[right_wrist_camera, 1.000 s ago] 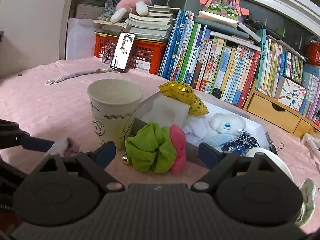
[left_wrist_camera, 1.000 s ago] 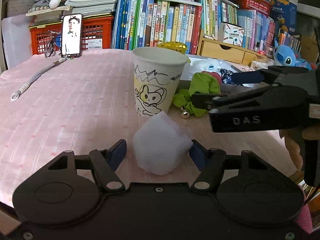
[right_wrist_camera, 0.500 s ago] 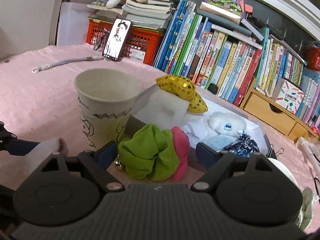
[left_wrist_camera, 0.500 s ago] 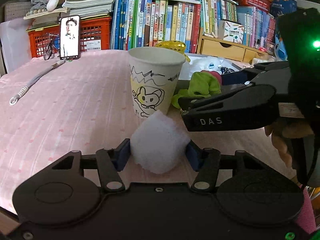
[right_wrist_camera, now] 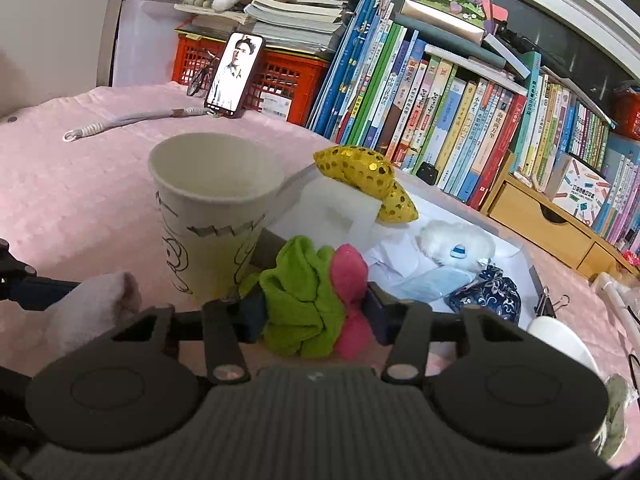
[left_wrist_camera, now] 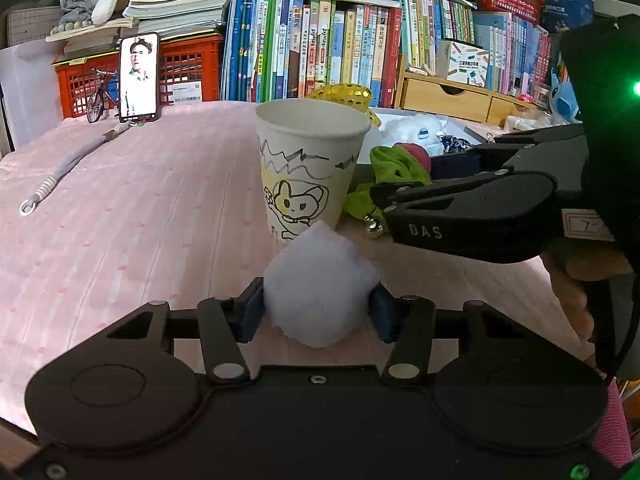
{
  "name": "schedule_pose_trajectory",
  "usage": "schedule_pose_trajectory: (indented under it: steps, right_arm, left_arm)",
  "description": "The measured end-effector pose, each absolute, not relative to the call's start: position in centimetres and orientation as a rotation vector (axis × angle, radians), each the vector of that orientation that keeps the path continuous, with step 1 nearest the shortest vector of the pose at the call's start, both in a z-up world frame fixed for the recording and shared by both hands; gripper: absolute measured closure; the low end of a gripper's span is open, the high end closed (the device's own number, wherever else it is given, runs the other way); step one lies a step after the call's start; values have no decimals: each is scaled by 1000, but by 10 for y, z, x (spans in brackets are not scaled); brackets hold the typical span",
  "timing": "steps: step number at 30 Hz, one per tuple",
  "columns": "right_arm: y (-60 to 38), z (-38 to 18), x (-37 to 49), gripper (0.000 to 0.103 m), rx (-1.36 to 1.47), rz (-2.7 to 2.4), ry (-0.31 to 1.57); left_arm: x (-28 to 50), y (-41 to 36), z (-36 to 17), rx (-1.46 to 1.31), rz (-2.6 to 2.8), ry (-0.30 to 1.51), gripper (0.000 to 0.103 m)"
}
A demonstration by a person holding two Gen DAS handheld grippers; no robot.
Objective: Organize soft objects
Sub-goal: 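Carry the white mesh ball with the left tool while the right tool carries the scrunchie to the tray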
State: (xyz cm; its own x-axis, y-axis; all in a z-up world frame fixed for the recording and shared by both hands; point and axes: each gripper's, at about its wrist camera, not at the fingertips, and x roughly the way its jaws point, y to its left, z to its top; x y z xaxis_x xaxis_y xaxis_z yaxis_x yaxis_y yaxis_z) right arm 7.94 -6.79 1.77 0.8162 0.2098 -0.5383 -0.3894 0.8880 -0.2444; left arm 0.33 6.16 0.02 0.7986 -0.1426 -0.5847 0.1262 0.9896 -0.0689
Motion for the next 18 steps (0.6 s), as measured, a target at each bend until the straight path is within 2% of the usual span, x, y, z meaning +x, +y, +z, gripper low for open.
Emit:
schedule_pose_trajectory:
  steps: [4,18]
  right_arm:
    - [-73,21,81,55,-322,318,534]
    - [-83,45,66,55,-281,316,475]
  left_arm:
    - [5,64,5,-39,-141,629,53]
    - [3,65,30,-36,-118,588,54]
